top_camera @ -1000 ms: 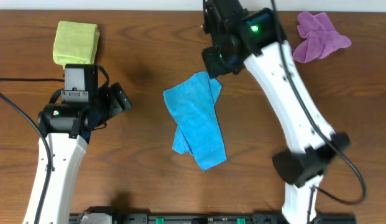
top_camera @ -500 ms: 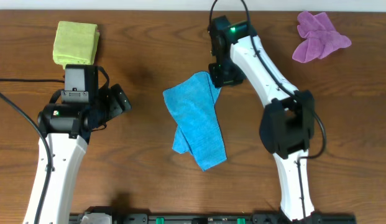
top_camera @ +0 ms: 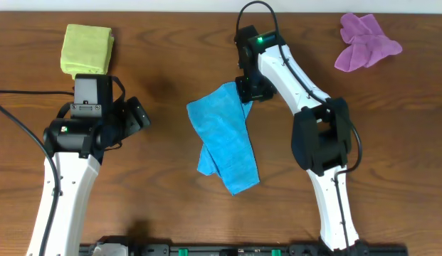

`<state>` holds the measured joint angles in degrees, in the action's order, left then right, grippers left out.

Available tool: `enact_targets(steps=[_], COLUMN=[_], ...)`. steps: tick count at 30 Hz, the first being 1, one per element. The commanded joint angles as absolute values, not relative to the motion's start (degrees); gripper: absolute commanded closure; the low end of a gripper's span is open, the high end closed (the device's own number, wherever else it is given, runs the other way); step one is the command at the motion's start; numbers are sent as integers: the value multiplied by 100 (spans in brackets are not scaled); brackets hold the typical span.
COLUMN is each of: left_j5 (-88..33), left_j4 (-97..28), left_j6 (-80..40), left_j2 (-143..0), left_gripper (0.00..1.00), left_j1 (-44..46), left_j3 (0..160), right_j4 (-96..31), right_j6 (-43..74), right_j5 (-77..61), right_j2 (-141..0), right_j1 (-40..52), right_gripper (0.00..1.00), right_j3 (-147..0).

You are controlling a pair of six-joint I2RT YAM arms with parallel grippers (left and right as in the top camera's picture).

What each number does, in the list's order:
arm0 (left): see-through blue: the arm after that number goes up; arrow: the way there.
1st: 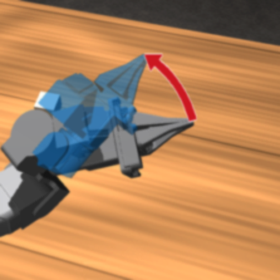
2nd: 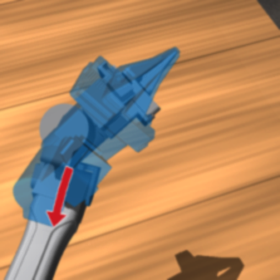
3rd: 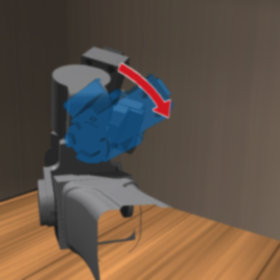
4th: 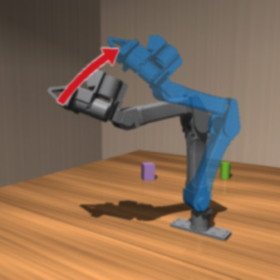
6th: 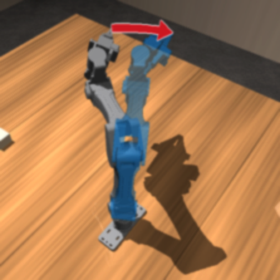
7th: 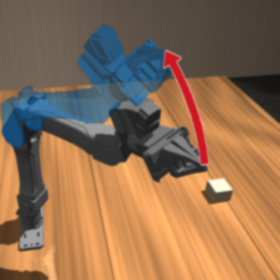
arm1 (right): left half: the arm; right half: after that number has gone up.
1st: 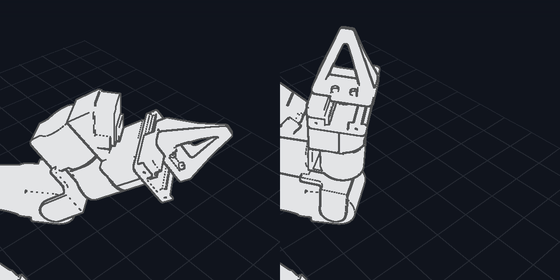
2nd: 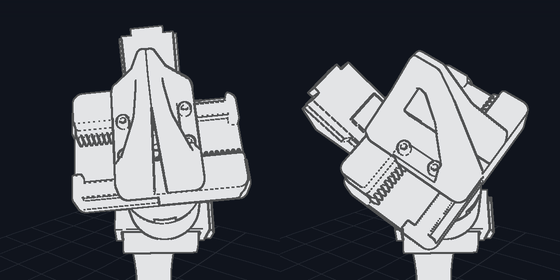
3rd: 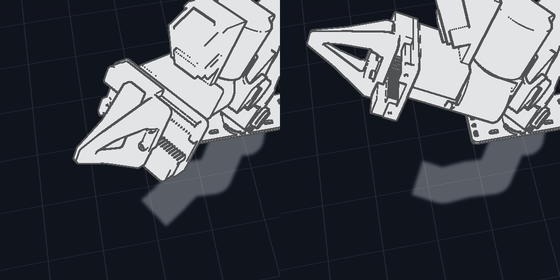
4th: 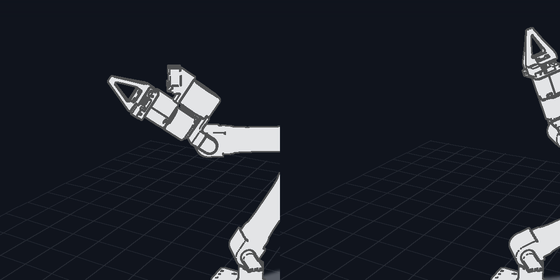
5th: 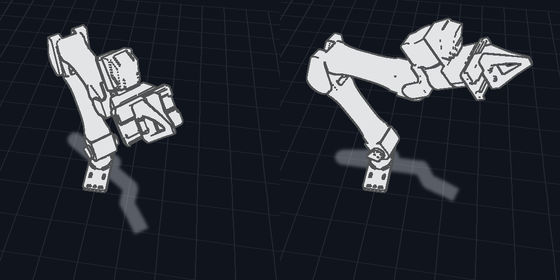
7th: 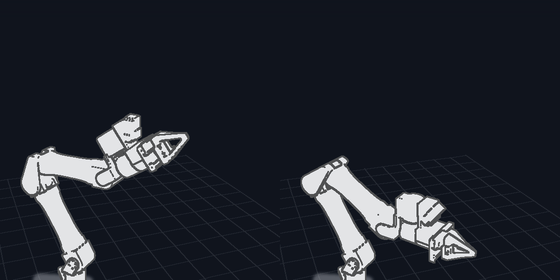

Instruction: Fold the cloth

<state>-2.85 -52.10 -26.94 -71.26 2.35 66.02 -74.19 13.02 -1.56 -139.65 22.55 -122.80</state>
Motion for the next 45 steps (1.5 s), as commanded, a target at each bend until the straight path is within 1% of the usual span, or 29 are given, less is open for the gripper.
enact_targets(steps=[1, 5, 7, 9, 13, 15, 19, 23, 28, 32, 36, 40, 45], left_j5=[-301, -303, -301, -301, -301, -301, -301, -301, -301, -298, -301, -303, -303], left_j4=[-5227, -5229, -5229, -5229, -5225, -5229, -5229, -5227, -5227, -5225, -5223, -5179, -5183], left_j6=[-2630, -2630, -2630, -2628, -2611, -2611, -2611, -2611, -2611, -2585, -2587, -2589, -2589], left_j2=[-7118, -7118, -7118, -7118, -7118, -7118, -7118, -7118, -7118, -7118, -7118, -7118, -7118], left_gripper=[5, 5, 5, 5, 5, 5, 5, 5, 5, 5, 5, 5, 5], left_j1=[217, 217, 217, 217, 217, 217, 217, 217, 217, 217, 217, 215, 217], left_j3=[6670, 6670, 6670, 6670, 6670, 6670, 6670, 6670, 6670, 6670, 6670, 6670, 6670], right_j4=[-7391, -7400, -7439, -7454, -7443, -7472, -7765, -8342, -9240, -9714, -9690, -9288, -8646], right_j6=[1328, 1330, 1330, 1332, 1332, 1330, 1330, 1334, 1588, 1590, 1601, 1494, 1496], right_j5=[-224, -346, -346, -351, -344, -333, -139, 607, 1474, 1739, 1354, 145, -731], right_j2=[-13981, -14088, -14186, -14250, -14263, -14263, -14234, -14062, -13745, -13426, -13082, -12704, -12324], right_j1=[2268, 2268, 2268, 2268, 2263, 2224, 2082, 1887, 1680, 1643, 1741, 2078, 2652], right_gripper=[58, 59, 62, 67, 82, 98, 99, 99, 99, 99, 99, 99, 99], right_j3=[-12276, -12276, -12276, -12276, -12276, -12276, -12298, -12519, -13277, -14121, -14615, -15144, -15526])
